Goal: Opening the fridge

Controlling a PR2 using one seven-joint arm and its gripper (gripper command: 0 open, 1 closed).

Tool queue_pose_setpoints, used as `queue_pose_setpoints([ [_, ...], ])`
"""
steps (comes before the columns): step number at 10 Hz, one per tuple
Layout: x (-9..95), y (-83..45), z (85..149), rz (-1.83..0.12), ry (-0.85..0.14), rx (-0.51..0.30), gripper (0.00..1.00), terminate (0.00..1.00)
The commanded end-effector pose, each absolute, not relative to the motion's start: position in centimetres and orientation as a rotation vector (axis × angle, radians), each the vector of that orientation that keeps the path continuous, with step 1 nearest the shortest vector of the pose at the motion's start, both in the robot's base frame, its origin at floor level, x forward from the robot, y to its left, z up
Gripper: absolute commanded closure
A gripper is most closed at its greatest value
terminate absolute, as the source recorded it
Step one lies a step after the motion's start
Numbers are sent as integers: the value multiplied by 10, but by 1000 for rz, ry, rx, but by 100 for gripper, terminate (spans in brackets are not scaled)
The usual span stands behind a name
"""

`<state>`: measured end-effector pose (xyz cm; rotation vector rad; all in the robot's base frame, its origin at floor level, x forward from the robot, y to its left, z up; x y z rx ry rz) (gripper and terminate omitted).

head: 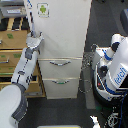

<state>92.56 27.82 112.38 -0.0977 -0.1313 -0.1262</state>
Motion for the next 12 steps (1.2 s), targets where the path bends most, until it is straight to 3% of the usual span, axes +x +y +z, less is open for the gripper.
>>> queue_pose_setpoints([
  [1,933,264,1072,-172,-85,-175,100,0],
  [12,935,268,1062,-169,-78,-170,100,0],
])
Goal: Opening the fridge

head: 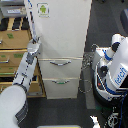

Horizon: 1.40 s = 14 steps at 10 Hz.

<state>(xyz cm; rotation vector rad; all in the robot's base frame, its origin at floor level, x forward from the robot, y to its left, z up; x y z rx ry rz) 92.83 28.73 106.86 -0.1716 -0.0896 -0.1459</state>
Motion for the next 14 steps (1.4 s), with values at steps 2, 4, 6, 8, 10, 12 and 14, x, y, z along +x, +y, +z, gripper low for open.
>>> queue_pose_setpoints([
  [2,930,269,1062,-176,-68,-154,100,0],
  [4,899,259,1069,-226,-86,-146,100,0],
  [6,730,225,1137,-441,-172,-106,100,0],
  [8,543,198,1205,-579,-219,-140,100,0],
  [10,255,135,1298,-807,-308,-265,100,0],
  [12,51,92,1340,-1254,-429,-396,100,0],
  [14,-48,98,1378,-1662,-584,-609,100,0],
])
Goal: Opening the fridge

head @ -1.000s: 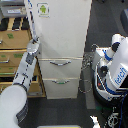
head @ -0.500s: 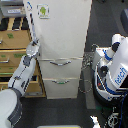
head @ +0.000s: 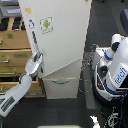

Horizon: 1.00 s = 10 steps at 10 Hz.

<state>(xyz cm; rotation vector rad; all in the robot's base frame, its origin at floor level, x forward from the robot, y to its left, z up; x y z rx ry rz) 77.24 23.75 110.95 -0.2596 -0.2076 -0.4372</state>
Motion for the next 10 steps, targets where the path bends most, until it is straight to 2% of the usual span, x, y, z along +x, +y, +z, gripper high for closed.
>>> queue_pose_setpoints([
  [1,-62,93,1376,-1720,-557,-562,100,0],
  [2,-69,99,1373,-1764,-551,-499,100,0],
  [3,22,119,1352,-1620,-569,-387,100,0],
  [4,103,136,1332,-1493,-533,-344,0,0],
  [5,258,188,1281,-1273,-444,-289,0,0],
  [7,419,234,1195,-1019,-329,-230,0,0],
  [8,528,239,1104,-878,-224,-219,0,0],
  [10,569,216,1039,-927,-143,-238,0,0],
])
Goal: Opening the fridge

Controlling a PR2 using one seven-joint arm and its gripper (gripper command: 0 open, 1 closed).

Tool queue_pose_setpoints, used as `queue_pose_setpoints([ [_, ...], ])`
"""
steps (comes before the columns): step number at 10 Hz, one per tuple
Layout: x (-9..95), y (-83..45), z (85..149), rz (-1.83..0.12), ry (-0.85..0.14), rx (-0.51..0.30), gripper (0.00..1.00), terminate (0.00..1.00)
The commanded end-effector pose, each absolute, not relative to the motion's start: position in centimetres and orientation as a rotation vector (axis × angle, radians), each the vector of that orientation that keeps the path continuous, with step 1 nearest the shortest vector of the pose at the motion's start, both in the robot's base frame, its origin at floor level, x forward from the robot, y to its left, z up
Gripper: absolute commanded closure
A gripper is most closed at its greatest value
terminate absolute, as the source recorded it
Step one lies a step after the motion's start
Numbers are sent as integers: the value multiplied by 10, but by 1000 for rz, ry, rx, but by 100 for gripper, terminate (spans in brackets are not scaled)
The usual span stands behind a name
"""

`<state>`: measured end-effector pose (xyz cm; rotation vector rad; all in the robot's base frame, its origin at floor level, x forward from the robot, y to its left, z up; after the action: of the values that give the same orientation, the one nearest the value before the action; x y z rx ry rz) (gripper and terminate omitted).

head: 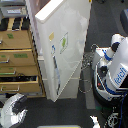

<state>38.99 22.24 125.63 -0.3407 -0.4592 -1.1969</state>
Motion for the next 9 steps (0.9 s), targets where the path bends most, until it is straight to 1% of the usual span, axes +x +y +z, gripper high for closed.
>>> queue_pose_setpoints([
  [1,604,194,1003,-917,-99,-210,0,0],
  [2,620,178,991,-905,-85,-212,0,0],
  [4,625,126,981,-916,-88,-163,0,0],
  [5,590,48,1028,-980,-139,-177,0,0],
  [6,573,16,1054,-968,-138,-166,0,0],
  [7,559,-29,1087,-909,-166,-89,0,0],
  [8,532,-108,1146,-909,-208,-108,0,0],
  [9,518,-137,1164,-937,-227,-125,0,0],
])
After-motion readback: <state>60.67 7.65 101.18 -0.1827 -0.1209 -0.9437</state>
